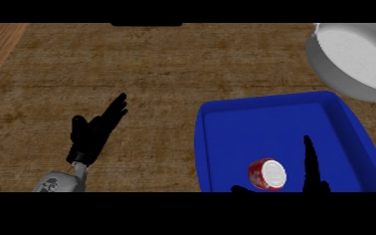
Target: Pick the can from the tray and place it in the pot
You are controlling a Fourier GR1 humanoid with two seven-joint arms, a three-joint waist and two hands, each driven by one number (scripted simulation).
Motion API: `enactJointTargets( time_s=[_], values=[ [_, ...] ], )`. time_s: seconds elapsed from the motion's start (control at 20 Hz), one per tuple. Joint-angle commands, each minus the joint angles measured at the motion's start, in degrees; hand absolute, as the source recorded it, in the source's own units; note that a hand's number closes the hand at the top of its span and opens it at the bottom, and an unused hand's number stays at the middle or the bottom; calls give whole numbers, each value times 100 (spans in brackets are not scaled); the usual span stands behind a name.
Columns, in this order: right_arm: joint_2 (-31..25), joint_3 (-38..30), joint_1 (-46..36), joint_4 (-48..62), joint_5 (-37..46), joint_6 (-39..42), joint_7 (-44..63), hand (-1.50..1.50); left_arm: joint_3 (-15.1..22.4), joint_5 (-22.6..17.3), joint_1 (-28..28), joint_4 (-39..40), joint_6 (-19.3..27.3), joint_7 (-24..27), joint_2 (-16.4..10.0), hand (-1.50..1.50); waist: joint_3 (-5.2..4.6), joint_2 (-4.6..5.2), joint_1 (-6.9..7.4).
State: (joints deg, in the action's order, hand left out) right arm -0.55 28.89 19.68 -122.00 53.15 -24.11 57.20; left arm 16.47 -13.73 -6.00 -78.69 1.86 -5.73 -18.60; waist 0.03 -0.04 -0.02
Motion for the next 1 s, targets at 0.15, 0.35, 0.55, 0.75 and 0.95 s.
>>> enactJointTargets(
  time_s=[0.15, 0.35, 0.55, 0.75, 0.95],
  values=[
    [-95, 198, 614, -482, 471, -247, 104, -150, -186, 181, 100, 98, -132, -71, 190, 0, -4, -3, -34],
    [-344, -99, 666, -234, -579, -665, -789, -150, -257, 415, 27, 409, -186, 171, 355, 0, -2, -1, -35],
    [-611, 62, 1152, -292, -1545, -1273, -1920, -150, -355, 333, 297, 299, -338, 332, 207, 0, 2, -11, -51],
    [-352, -15, 743, 296, -2301, -1698, -2696, -150, -265, 511, 26, 458, -279, 178, 406, 0, 2, -1, -42],
    [-582, -409, 839, 763, -3658, -1762, -3720, -150, -425, 454, 54, 532, -446, 345, 454, 0, 3, -1, -44]
  ],
)
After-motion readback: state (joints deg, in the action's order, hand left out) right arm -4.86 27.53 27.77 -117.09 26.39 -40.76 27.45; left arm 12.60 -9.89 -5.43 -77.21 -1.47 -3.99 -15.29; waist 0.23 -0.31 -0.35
